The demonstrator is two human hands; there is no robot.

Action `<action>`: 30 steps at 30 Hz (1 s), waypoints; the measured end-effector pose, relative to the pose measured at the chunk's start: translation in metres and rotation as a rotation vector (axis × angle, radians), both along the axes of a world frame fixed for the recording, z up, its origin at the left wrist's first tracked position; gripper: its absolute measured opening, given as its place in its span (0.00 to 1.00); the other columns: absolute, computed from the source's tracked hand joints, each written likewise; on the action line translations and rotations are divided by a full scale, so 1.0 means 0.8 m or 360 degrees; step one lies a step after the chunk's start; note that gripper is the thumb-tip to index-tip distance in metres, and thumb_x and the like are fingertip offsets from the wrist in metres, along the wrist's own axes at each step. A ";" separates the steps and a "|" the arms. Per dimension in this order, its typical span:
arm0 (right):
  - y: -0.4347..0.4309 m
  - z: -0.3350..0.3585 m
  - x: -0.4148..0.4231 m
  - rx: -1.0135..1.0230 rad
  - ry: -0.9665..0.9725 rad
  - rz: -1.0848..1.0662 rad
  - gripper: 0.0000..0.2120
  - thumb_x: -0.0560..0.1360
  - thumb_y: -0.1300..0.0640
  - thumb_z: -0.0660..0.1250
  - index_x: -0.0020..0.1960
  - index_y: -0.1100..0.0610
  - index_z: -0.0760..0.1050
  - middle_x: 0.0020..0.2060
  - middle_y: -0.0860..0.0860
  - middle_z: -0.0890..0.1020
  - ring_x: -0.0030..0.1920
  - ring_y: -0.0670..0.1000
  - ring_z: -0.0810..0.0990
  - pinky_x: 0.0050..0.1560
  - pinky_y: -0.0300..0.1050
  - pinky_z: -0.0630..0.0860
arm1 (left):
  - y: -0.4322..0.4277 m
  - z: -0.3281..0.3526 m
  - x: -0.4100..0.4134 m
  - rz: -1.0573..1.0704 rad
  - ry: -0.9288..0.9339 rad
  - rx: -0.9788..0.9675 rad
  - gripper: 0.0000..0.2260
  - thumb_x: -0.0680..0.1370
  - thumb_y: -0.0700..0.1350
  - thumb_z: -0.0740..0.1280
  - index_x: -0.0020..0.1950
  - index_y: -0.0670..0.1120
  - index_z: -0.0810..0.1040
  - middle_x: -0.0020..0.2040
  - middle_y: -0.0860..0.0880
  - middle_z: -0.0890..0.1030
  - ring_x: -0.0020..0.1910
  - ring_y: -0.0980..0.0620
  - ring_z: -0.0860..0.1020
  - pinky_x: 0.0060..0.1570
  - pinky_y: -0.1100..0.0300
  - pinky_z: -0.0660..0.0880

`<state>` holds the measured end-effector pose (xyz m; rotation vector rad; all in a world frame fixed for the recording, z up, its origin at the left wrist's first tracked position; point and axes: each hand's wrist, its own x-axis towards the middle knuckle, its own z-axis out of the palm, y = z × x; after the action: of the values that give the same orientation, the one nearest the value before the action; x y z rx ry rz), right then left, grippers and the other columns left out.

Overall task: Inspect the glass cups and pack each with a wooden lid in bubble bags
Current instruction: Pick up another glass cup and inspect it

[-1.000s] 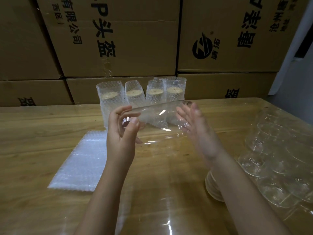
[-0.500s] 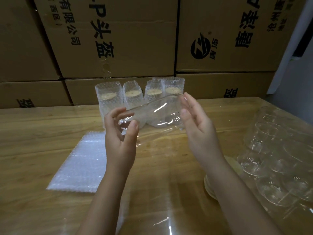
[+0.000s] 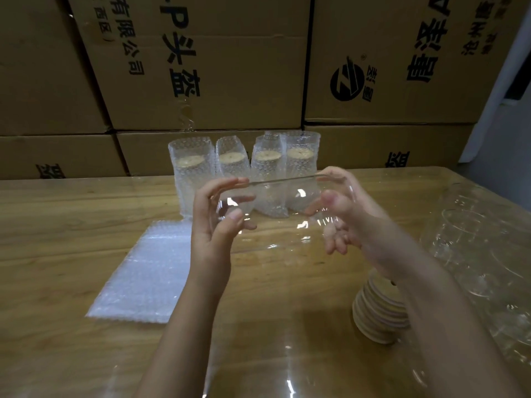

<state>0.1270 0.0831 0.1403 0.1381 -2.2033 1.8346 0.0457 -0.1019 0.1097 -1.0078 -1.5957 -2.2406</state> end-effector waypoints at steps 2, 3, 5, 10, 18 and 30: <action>0.003 0.004 0.005 0.0168 0.0099 0.0008 0.24 0.63 0.34 0.68 0.58 0.30 0.67 0.55 0.49 0.78 0.32 0.47 0.78 0.35 0.37 0.76 | 0.004 0.001 0.002 -0.0031 -0.0101 0.0089 0.13 0.69 0.50 0.64 0.52 0.58 0.78 0.57 0.51 0.79 0.57 0.44 0.78 0.44 0.52 0.78; 0.004 0.006 0.007 0.0261 0.0134 0.0015 0.26 0.62 0.35 0.69 0.59 0.30 0.66 0.57 0.48 0.76 0.35 0.46 0.80 0.38 0.41 0.78 | 0.006 0.001 0.002 -0.0058 -0.0179 0.0141 0.11 0.69 0.49 0.64 0.49 0.59 0.79 0.56 0.52 0.80 0.57 0.47 0.78 0.47 0.51 0.77; 0.004 0.006 0.010 0.0375 0.0151 0.0065 0.30 0.61 0.38 0.72 0.61 0.31 0.65 0.60 0.45 0.73 0.43 0.50 0.82 0.43 0.48 0.81 | 0.006 0.002 0.001 -0.0151 -0.0349 0.0242 0.10 0.70 0.45 0.63 0.44 0.58 0.81 0.52 0.53 0.82 0.56 0.51 0.78 0.50 0.50 0.77; 0.001 0.008 0.018 0.0673 0.0293 0.0236 0.27 0.65 0.48 0.73 0.59 0.33 0.67 0.64 0.36 0.66 0.58 0.47 0.76 0.58 0.48 0.77 | -0.005 0.011 -0.008 -0.0338 -0.0697 0.0306 0.09 0.69 0.44 0.62 0.38 0.53 0.82 0.48 0.50 0.83 0.50 0.51 0.80 0.47 0.53 0.79; -0.002 0.005 0.012 0.0882 0.0416 0.0118 0.23 0.67 0.46 0.71 0.59 0.33 0.67 0.66 0.36 0.65 0.66 0.42 0.70 0.63 0.49 0.72 | -0.003 0.010 -0.007 -0.0291 -0.1279 0.0055 0.13 0.76 0.51 0.63 0.52 0.44 0.80 0.50 0.43 0.82 0.48 0.41 0.81 0.41 0.47 0.81; -0.030 -0.008 -0.006 0.0453 0.0572 -0.0561 0.21 0.67 0.32 0.61 0.59 0.33 0.68 0.53 0.33 0.75 0.52 0.48 0.80 0.45 0.48 0.79 | 0.002 0.012 0.003 0.0034 -0.0370 -0.0013 0.08 0.72 0.48 0.65 0.42 0.55 0.84 0.48 0.50 0.84 0.53 0.48 0.81 0.52 0.50 0.78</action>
<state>0.1221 0.0591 0.1342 0.1148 -2.0601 1.2026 0.0482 -0.1001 0.1194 -0.7509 -1.6968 -2.4125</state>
